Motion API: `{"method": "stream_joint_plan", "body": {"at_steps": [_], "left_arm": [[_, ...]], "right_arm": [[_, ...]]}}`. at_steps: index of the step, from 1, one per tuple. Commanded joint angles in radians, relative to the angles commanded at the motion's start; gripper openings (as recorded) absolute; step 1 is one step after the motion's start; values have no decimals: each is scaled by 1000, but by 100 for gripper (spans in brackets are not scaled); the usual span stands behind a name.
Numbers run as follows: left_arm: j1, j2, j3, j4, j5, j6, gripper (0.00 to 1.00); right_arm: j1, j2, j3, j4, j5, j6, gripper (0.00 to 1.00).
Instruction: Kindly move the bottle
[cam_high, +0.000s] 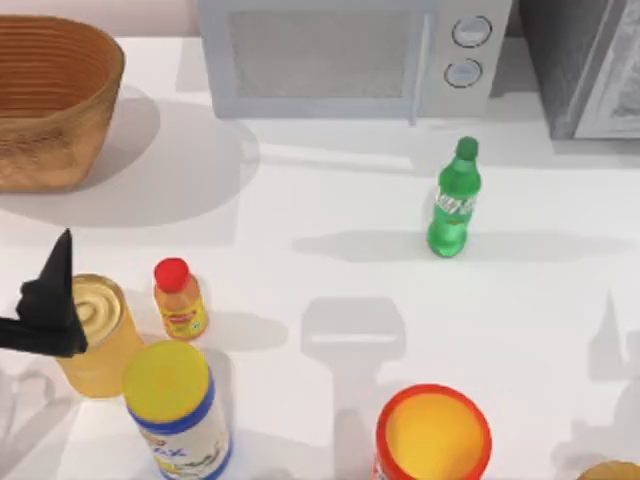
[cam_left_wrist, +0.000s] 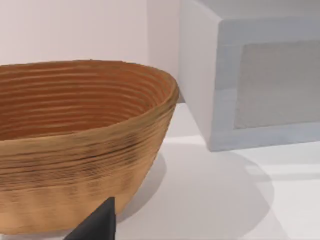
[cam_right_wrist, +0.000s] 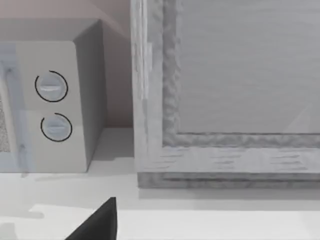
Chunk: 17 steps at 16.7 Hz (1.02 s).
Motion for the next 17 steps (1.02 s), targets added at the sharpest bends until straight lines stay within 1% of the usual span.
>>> {"method": "stream_joint_plan", "body": {"at_steps": [12, 15, 17], "left_arm": [[-433, 1173, 532, 431, 14, -1, 100], [-521, 1388, 624, 505, 25, 7, 100], [-563, 1483, 664, 538, 31, 12, 100]], "right_arm": [[0, 0, 0, 0, 0, 0, 100], [0, 0, 0, 0, 0, 0, 100], [0, 0, 0, 0, 0, 0, 100]]}}
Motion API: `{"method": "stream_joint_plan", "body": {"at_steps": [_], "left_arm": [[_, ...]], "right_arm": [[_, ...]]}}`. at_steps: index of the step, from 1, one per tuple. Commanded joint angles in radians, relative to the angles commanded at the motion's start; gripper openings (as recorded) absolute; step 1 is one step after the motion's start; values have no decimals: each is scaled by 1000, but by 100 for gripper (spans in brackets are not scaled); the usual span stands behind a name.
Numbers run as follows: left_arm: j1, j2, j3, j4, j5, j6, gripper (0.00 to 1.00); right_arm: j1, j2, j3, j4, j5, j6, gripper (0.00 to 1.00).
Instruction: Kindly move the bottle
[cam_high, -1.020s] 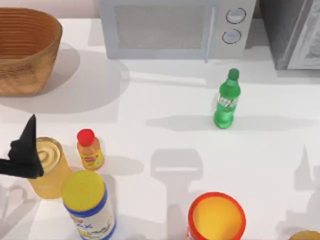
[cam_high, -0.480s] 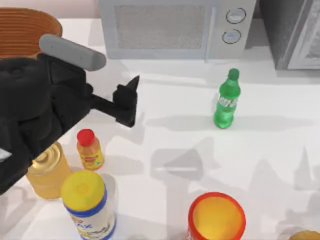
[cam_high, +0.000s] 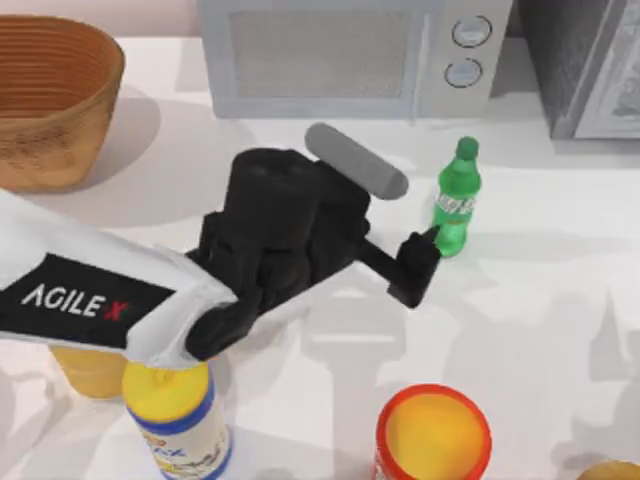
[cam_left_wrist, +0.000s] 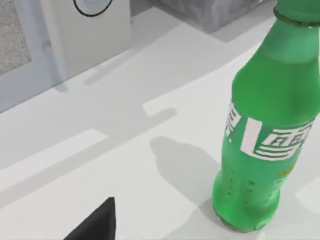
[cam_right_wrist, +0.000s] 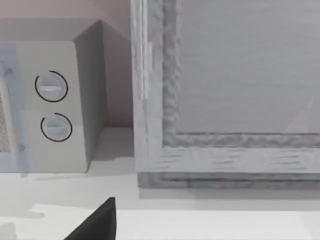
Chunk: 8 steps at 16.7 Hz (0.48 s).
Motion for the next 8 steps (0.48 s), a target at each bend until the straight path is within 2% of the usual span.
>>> {"method": "stream_joint_plan", "body": {"at_steps": [8], "left_arm": [[-26, 59, 22, 19, 4, 3, 100]], "right_arm": [[0, 0, 0, 0, 0, 0, 100]]}}
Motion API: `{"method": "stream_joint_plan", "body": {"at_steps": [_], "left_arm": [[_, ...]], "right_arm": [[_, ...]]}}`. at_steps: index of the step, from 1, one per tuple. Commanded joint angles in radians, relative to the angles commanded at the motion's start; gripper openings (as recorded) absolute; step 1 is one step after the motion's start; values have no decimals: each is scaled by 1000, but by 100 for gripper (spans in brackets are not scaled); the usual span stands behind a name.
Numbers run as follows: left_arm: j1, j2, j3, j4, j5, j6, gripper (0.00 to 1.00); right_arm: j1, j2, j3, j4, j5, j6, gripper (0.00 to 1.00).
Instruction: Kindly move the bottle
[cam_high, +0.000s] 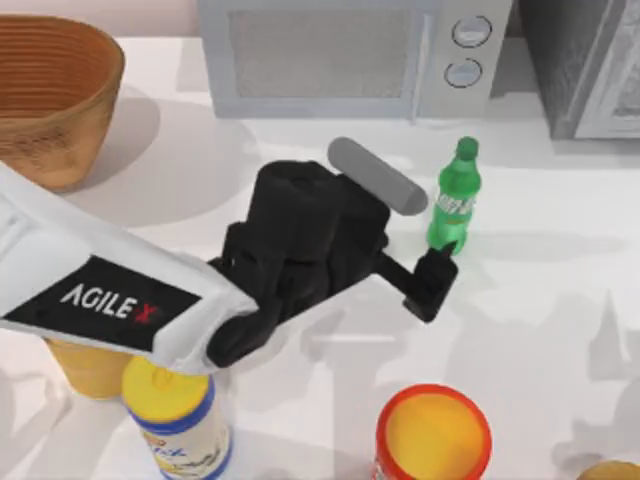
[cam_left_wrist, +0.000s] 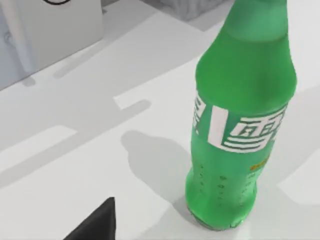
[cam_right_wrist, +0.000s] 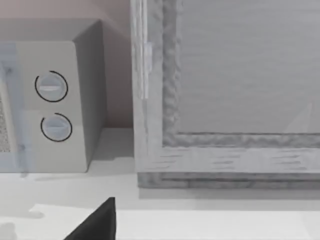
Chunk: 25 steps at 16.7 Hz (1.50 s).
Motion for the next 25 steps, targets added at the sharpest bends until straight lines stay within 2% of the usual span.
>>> {"method": "stream_joint_plan", "body": {"at_steps": [5, 12, 18, 25], "left_arm": [[-24, 63, 115, -46, -17, -7, 100], [-23, 315, 376, -58, -12, -7, 100], [-17, 366, 420, -49, -6, -5, 100], [-17, 366, 420, -49, -6, -5, 47]], "right_arm": [[0, 0, 0, 0, 0, 0, 100], [0, 0, 0, 0, 0, 0, 100], [0, 0, 0, 0, 0, 0, 100], [0, 0, 0, 0, 0, 0, 100]]}}
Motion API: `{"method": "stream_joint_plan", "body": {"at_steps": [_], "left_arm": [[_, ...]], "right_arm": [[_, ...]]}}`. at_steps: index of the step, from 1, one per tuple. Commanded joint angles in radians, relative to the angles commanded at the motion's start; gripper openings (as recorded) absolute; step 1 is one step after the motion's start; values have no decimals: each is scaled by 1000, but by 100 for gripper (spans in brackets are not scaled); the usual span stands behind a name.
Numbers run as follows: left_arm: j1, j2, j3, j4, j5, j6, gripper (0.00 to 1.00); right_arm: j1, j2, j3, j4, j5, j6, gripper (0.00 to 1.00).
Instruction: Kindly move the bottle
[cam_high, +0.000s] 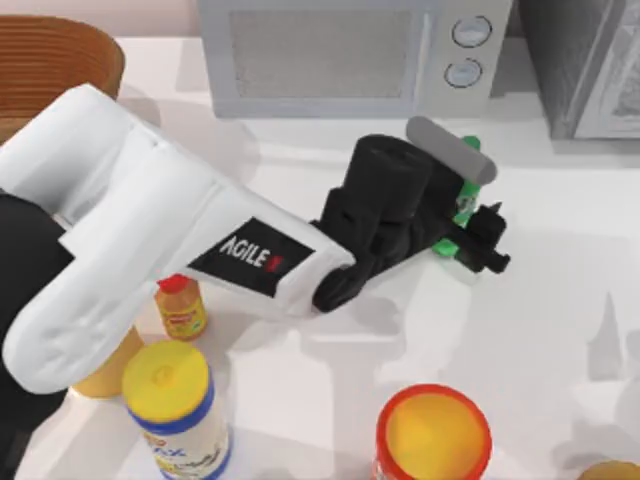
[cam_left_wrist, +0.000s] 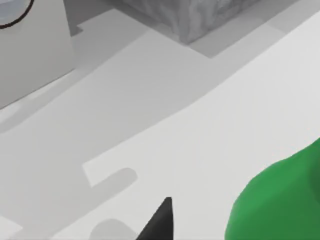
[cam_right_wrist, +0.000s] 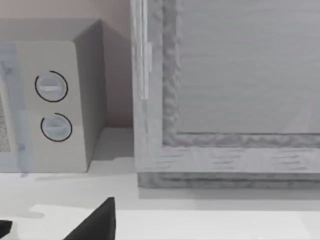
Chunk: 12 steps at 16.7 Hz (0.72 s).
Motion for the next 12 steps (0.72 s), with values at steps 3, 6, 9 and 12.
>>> {"method": "stream_joint_plan", "body": {"at_steps": [3, 6, 9, 12], "left_arm": [[0, 0, 0, 0, 0, 0, 25], [0, 0, 0, 0, 0, 0, 2], [0, 0, 0, 0, 0, 0, 0], [0, 0, 0, 0, 0, 0, 0]], "right_arm": [[0, 0, 0, 0, 0, 0, 100], [0, 0, 0, 0, 0, 0, 100], [0, 0, 0, 0, 0, 0, 100], [0, 0, 0, 0, 0, 0, 100]]}}
